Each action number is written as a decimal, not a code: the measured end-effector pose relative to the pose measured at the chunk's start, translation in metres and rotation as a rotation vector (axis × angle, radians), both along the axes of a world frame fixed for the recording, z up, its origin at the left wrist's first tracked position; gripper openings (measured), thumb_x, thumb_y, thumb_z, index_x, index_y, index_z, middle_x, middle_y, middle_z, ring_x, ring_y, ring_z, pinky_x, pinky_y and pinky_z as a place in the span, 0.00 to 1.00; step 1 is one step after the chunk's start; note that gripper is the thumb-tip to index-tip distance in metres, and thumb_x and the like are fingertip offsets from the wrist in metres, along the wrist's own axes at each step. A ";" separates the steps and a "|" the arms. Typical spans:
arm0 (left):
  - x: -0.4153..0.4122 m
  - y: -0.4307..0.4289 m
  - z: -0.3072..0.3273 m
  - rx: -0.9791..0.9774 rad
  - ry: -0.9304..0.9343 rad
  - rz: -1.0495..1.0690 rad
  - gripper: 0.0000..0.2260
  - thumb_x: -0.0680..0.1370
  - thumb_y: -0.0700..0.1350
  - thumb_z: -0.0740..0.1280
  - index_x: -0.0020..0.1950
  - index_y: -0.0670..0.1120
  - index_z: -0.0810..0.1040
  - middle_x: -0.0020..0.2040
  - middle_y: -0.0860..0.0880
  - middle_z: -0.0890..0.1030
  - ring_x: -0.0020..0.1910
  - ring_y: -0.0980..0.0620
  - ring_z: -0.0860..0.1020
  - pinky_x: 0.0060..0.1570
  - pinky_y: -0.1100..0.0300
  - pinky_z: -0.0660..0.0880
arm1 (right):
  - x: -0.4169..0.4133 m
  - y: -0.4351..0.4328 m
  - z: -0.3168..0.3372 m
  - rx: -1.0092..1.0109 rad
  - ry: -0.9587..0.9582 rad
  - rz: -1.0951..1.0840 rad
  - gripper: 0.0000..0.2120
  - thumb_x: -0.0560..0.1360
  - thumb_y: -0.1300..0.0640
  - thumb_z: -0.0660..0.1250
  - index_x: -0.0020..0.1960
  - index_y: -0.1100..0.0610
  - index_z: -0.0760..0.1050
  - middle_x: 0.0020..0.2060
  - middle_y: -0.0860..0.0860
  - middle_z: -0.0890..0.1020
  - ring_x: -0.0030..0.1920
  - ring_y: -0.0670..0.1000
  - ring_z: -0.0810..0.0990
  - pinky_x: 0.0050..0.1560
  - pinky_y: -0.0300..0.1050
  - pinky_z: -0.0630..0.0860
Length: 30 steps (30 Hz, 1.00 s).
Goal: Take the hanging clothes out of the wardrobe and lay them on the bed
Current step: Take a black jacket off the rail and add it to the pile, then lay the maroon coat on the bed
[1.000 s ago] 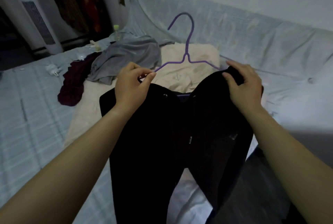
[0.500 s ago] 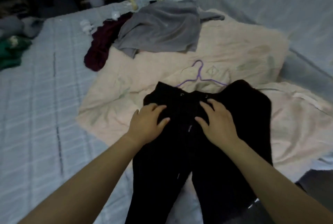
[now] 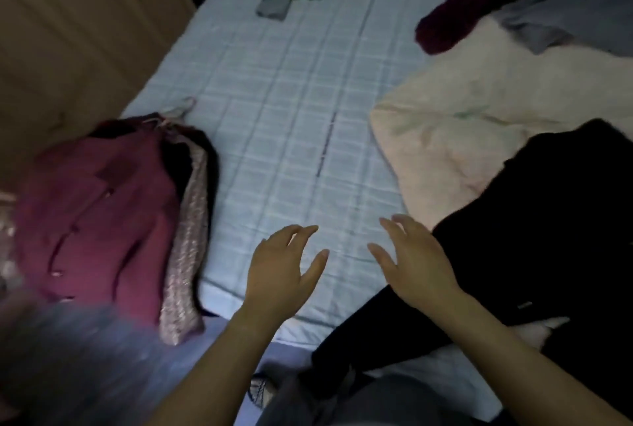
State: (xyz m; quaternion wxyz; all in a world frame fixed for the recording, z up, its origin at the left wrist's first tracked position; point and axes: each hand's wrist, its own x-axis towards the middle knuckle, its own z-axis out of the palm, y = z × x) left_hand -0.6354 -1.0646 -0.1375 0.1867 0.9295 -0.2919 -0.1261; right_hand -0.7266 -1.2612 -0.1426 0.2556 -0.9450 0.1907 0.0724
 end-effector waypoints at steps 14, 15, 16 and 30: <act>0.099 0.376 0.033 -0.112 -0.101 0.461 0.30 0.73 0.66 0.50 0.67 0.51 0.72 0.64 0.48 0.76 0.63 0.46 0.73 0.61 0.51 0.71 | 0.190 0.370 0.049 0.084 -0.270 0.344 0.26 0.75 0.44 0.58 0.65 0.61 0.72 0.59 0.60 0.76 0.58 0.62 0.74 0.56 0.54 0.72; 0.104 0.392 0.033 -0.111 -0.107 0.480 0.31 0.73 0.66 0.50 0.67 0.50 0.72 0.64 0.48 0.76 0.63 0.46 0.72 0.61 0.51 0.70 | 0.202 0.387 0.051 0.095 -0.285 0.350 0.26 0.75 0.44 0.58 0.64 0.61 0.73 0.59 0.60 0.76 0.58 0.62 0.75 0.56 0.53 0.73; 0.110 0.407 0.033 -0.111 -0.108 0.497 0.31 0.73 0.66 0.50 0.67 0.50 0.72 0.64 0.47 0.76 0.63 0.45 0.72 0.61 0.51 0.70 | 0.213 0.402 0.050 0.105 -0.291 0.357 0.26 0.75 0.44 0.59 0.64 0.61 0.73 0.59 0.60 0.76 0.58 0.61 0.75 0.56 0.53 0.73; 0.327 0.494 0.021 -0.006 -0.041 0.376 0.30 0.74 0.64 0.50 0.67 0.48 0.73 0.63 0.45 0.76 0.62 0.45 0.73 0.62 0.51 0.70 | 0.410 0.461 -0.030 0.186 -0.120 0.236 0.22 0.78 0.50 0.62 0.66 0.62 0.71 0.60 0.61 0.75 0.60 0.62 0.74 0.58 0.58 0.73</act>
